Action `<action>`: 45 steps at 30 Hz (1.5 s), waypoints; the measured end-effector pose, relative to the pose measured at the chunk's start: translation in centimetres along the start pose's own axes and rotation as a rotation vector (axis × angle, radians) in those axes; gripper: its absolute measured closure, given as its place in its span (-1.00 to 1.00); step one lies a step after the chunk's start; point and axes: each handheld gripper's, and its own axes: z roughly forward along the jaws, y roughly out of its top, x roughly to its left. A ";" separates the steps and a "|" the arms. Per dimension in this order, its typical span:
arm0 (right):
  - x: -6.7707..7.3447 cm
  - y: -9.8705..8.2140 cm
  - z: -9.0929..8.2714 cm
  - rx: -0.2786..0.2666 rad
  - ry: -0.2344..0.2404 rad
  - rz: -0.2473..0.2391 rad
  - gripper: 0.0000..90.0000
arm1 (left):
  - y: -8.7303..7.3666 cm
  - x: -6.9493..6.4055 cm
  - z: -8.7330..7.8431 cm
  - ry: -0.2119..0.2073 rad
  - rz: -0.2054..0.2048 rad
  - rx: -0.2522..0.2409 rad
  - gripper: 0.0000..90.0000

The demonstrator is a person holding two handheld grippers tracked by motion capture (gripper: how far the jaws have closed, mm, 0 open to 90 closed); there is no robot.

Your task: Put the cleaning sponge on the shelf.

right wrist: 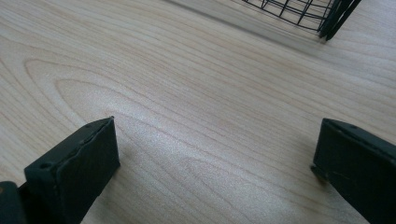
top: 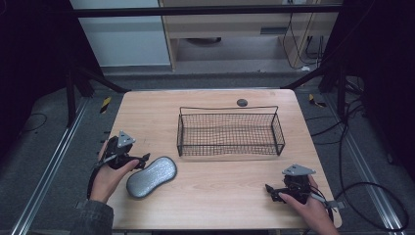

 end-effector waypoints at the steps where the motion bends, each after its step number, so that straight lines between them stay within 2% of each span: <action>1: 0.0 0.0 0.0 0.000 0.000 0.000 -0.99 | 0.0 -0.6 -0.6 0.002 0.025 0.018 -0.89; 2: 0.0 0.0 0.0 0.000 0.000 0.000 -0.99 | -0.1 -0.8 -0.9 0.002 0.041 0.026 -0.89; 4: 0.0 0.0 0.0 0.000 0.000 0.001 -0.99 | -0.1 -1.1 -1.1 0.004 0.047 0.035 -0.89; 9: 0.0 0.0 0.0 0.000 0.000 0.000 -0.99 | -0.2 -2.1 -1.8 -0.017 0.082 0.087 -0.88; 11: 0.0 0.0 0.0 0.000 0.000 0.000 -0.99 | -0.1 -2.5 -2.1 -0.038 0.092 0.105 -0.89; 16: 0.0 0.0 0.0 0.000 0.000 0.000 -0.99 | -0.1 -2.9 -2.1 -0.035 0.113 0.120 -0.91; 22: 0.0 0.0 0.0 0.000 0.000 0.000 -0.99 | 0.0 -3.6 -2.1 -0.084 0.143 0.132 -0.92; 25: 0.0 0.0 0.0 0.000 0.000 0.000 -0.99 | -0.3 -4.0 -1.7 -0.115 0.177 0.174 -0.92; 28: 0.0 0.0 0.0 0.000 0.000 0.000 -0.99 | -0.5 -4.2 -1.4 -0.131 0.190 0.201 -0.92; 32: 0.0 0.0 0.0 0.000 0.000 0.000 -0.99 | -0.8 -4.4 -0.7 -0.135 0.228 0.259 -0.92; 37: 0.0 0.0 0.0 0.000 0.000 0.001 -0.99 | -1.2 -4.4 0.3 -0.197 0.190 0.277 -0.92; 45: 0.0 0.0 0.0 0.000 0.000 0.000 -0.99 | -1.3 -4.6 1.5 -0.214 0.213 0.333 -0.92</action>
